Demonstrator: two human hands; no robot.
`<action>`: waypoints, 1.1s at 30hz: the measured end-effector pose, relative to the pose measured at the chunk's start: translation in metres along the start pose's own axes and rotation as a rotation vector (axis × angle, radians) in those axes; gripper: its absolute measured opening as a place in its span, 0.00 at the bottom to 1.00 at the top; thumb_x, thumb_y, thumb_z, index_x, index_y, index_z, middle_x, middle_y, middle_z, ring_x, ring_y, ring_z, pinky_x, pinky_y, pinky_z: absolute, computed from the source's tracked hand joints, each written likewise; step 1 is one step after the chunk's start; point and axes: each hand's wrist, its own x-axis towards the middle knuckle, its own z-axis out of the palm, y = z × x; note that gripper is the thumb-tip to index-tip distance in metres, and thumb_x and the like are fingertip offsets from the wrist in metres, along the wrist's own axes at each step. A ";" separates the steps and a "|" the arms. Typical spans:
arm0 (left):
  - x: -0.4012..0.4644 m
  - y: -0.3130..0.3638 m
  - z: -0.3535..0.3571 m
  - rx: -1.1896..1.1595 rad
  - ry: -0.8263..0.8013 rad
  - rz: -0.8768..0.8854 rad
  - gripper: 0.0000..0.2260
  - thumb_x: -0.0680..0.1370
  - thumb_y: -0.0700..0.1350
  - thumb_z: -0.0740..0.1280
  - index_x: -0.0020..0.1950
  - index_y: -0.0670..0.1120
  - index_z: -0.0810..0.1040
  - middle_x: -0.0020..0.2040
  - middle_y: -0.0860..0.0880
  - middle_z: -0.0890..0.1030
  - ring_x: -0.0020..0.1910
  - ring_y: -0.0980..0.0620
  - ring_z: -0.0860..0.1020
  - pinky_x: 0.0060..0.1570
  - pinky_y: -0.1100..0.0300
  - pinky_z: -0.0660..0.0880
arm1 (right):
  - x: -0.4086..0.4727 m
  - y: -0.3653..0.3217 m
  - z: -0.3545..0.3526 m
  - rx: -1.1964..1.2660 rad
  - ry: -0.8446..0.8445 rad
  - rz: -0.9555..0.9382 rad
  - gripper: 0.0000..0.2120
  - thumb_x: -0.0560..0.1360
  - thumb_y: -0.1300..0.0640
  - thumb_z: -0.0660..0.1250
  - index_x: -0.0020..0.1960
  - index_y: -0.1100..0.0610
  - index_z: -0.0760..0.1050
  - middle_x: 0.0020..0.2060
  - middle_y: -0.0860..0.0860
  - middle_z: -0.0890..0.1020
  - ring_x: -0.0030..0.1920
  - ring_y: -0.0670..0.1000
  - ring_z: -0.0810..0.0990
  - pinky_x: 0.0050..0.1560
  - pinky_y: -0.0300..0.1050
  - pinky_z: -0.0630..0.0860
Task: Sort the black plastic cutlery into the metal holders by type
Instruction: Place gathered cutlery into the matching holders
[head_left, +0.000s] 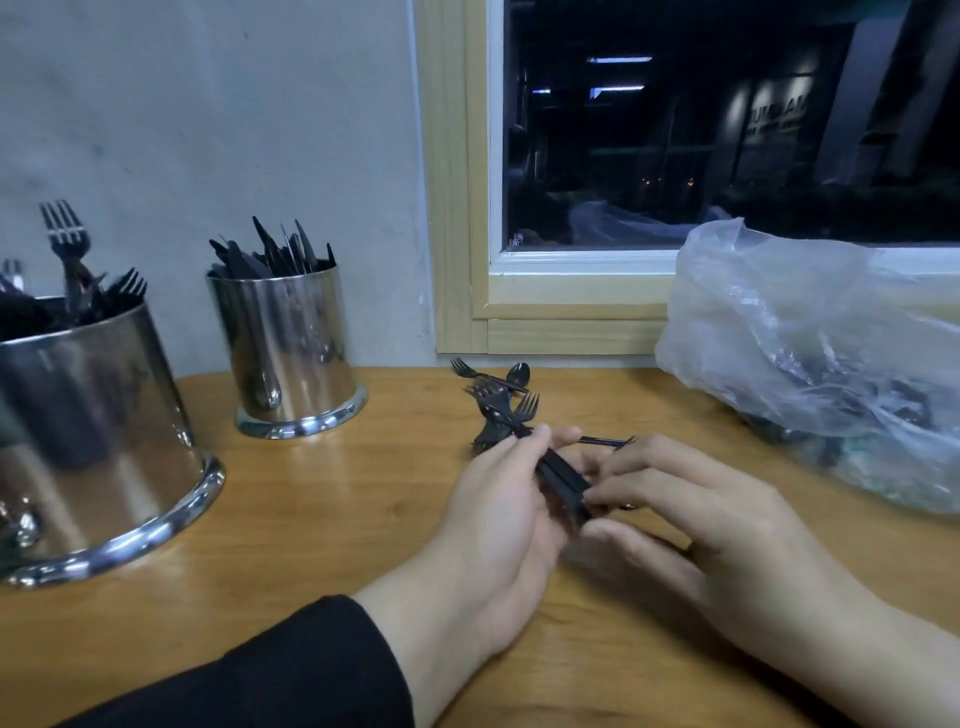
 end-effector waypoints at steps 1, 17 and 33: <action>0.001 0.000 -0.004 0.082 0.023 0.036 0.13 0.87 0.46 0.58 0.58 0.40 0.77 0.36 0.44 0.81 0.34 0.47 0.79 0.41 0.53 0.72 | 0.001 -0.001 -0.001 0.036 0.029 0.049 0.09 0.79 0.51 0.68 0.51 0.56 0.82 0.50 0.46 0.80 0.53 0.43 0.81 0.52 0.33 0.75; -0.005 -0.016 -0.006 0.889 -0.091 0.296 0.17 0.85 0.54 0.57 0.51 0.48 0.83 0.27 0.54 0.66 0.23 0.56 0.62 0.25 0.62 0.59 | 0.006 0.002 -0.002 0.521 0.320 0.801 0.05 0.77 0.65 0.68 0.50 0.56 0.78 0.29 0.54 0.80 0.29 0.46 0.75 0.36 0.36 0.72; 0.011 0.008 -0.024 0.594 0.044 0.241 0.12 0.85 0.50 0.62 0.55 0.45 0.82 0.28 0.54 0.67 0.23 0.55 0.60 0.21 0.64 0.59 | -0.010 0.040 -0.014 -0.240 -0.236 0.825 0.15 0.74 0.36 0.67 0.51 0.46 0.78 0.43 0.44 0.80 0.44 0.46 0.77 0.46 0.45 0.73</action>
